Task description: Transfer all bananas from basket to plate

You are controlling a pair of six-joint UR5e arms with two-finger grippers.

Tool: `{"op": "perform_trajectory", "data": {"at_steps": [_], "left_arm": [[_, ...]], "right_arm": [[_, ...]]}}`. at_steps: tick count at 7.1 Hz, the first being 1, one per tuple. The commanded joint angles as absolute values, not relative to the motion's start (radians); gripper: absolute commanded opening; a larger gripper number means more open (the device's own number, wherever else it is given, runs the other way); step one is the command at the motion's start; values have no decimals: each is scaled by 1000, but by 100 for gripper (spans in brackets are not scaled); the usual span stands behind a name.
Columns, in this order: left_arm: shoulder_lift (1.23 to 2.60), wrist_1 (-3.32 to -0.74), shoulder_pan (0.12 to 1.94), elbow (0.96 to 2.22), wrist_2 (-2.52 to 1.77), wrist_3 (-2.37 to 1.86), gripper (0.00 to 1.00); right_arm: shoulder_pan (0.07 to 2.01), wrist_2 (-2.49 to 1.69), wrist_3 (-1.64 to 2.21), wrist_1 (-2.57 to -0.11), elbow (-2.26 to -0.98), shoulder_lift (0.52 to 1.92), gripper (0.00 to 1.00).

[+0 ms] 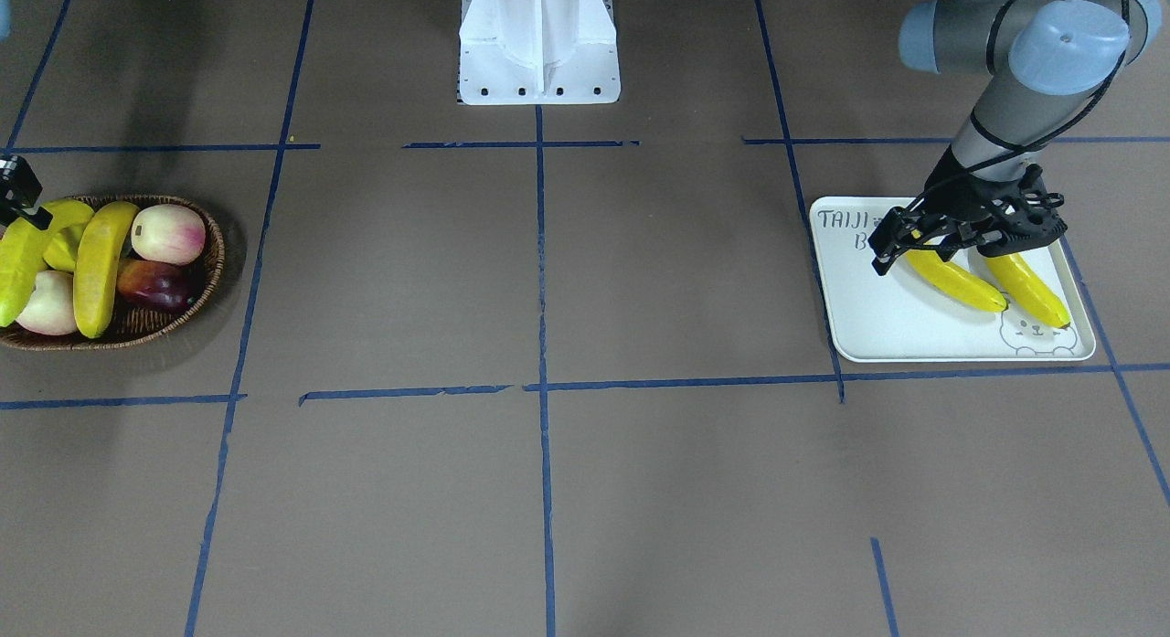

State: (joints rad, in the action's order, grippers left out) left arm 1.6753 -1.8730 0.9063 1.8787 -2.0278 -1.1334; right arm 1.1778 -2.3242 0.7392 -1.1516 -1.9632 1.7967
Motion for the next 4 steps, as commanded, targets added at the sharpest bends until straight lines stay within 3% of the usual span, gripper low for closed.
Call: {"op": "perform_trajectory", "data": {"at_steps": [1, 4], "left_arm": [[1677, -1875, 905, 1885, -2029, -1154, 100], [1677, -1873, 904, 1884, -2031, -1154, 100]], "right_arm": [[1256, -2390, 718, -1163, -2073, 1818, 0], [1214, -2437, 725, -1166, -2105, 1722, 0]]}}
